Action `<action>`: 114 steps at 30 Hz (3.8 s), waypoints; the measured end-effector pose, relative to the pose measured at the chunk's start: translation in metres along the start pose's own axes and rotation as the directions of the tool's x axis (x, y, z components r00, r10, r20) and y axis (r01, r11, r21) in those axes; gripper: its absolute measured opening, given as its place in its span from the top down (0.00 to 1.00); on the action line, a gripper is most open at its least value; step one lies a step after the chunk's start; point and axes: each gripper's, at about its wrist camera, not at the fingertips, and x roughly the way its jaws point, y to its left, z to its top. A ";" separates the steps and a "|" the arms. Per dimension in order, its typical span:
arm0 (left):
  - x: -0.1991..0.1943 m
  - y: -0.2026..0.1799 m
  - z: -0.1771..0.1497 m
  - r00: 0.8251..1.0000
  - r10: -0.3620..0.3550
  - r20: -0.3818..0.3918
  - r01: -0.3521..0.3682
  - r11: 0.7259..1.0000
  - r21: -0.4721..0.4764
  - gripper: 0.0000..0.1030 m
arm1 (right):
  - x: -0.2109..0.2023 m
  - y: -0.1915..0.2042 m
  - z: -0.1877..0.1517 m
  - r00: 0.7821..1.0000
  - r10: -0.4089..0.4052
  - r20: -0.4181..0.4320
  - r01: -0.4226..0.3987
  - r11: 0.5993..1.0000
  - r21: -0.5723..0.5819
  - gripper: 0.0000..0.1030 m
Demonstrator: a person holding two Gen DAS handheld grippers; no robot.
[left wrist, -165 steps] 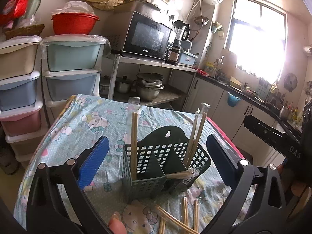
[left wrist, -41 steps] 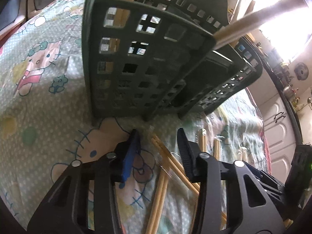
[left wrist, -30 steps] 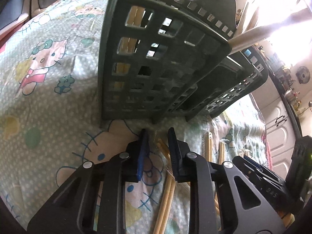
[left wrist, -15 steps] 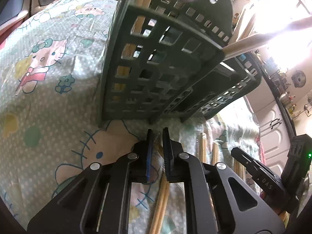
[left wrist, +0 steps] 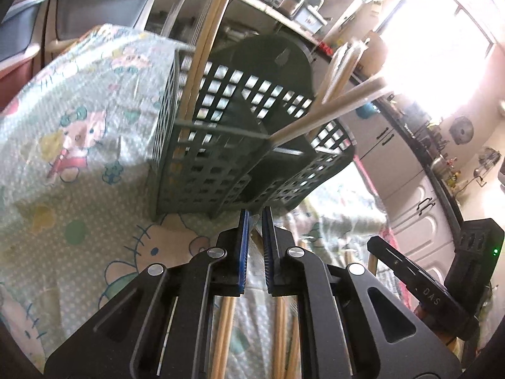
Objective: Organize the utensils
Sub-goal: 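Close the right tool on the chopstick pair, then lift the chopsticks with the right tool and lower them into the caddy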
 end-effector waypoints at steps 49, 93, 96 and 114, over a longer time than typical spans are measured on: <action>-0.122 -0.064 0.035 0.954 -0.140 0.266 0.097 0.981 0.169 0.98 | -0.093 0.066 0.038 0.951 0.078 0.299 -0.023 0.982 -0.186 0.96; -0.171 -0.104 0.120 0.860 -0.098 0.500 -0.052 0.959 0.277 0.98 | -0.112 0.099 0.104 0.892 0.096 0.442 0.024 0.966 -0.257 0.96; -0.169 -0.104 0.125 0.854 -0.093 0.512 -0.056 0.962 0.268 0.98 | -0.111 0.104 0.115 0.881 0.105 0.460 0.023 0.964 -0.264 0.96; -0.132 -0.081 0.138 0.858 -0.053 0.510 -0.071 0.973 0.222 0.98 | -0.077 0.117 0.153 0.813 0.141 0.565 0.050 0.950 -0.308 0.96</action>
